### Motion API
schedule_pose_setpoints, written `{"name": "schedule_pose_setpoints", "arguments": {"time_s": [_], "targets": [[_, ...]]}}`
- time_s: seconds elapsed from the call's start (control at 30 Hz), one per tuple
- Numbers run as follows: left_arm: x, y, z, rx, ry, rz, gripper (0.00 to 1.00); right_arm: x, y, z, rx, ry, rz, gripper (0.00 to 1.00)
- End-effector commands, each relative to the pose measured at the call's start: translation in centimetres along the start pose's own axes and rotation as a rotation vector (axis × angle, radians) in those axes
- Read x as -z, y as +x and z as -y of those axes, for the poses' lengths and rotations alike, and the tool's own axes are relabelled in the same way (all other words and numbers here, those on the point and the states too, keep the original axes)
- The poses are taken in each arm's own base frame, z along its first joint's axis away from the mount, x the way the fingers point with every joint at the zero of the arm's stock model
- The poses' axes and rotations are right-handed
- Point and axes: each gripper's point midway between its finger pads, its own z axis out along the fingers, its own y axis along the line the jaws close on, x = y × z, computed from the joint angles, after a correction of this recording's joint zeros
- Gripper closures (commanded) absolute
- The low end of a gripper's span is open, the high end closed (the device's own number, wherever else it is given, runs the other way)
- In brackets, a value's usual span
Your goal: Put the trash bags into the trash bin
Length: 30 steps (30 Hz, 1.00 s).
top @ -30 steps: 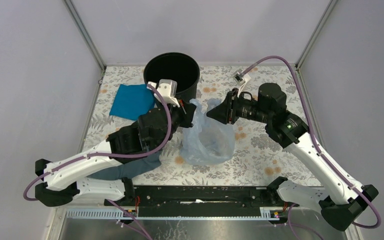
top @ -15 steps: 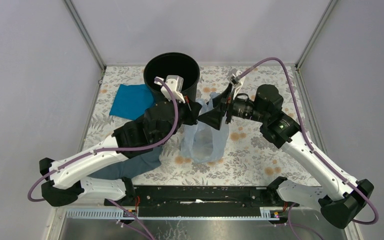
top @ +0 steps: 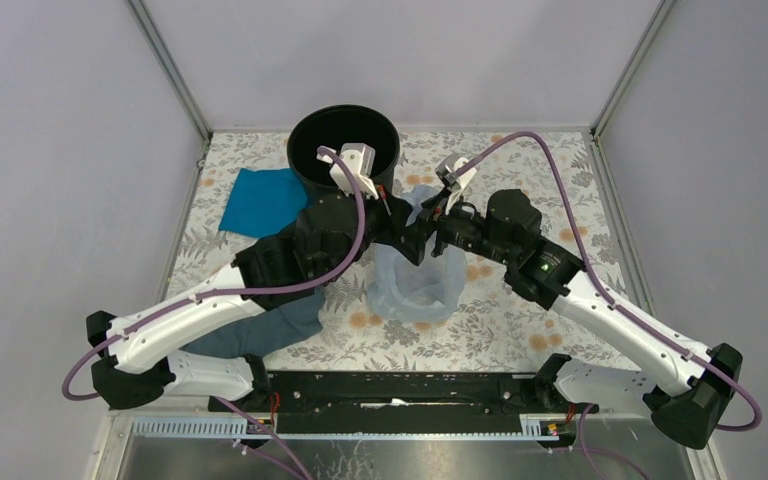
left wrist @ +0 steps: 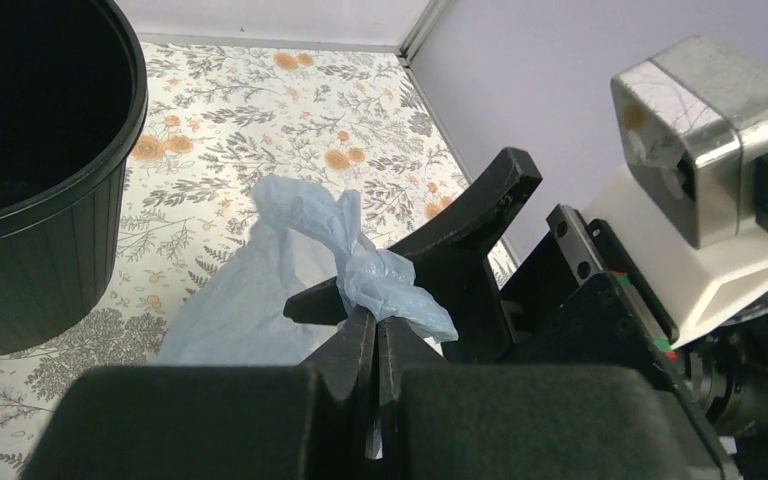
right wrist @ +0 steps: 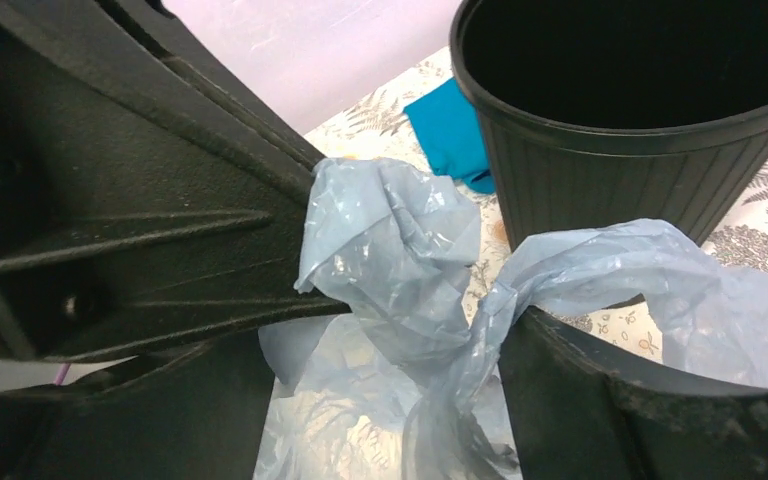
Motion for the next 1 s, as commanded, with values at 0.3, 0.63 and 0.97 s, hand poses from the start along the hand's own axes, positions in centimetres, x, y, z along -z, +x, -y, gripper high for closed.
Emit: {"name": "schedule_pose_setpoints", "arguments": {"time_s": [0.3, 0.63, 0.97], "targets": [[0.6, -3.5, 2.0, 0.034, 0.077, 0.055, 0.54, -0.2, -0.6, 1.8, -0.144, 0.176, 0.103, 0.95], [2.1, -4.5, -6.2, -0.046, -0.192, 0.034, 0.08, 6.3, -0.8, 5.3, -0.142, 0.477, 0.09, 1.0], [1.3, -6.6, -21.3, -0.084, -0.647, -0.053, 0.07, 11.8, -2.5, 5.9, -0.059, 0.589, 0.117, 1.0]]}}
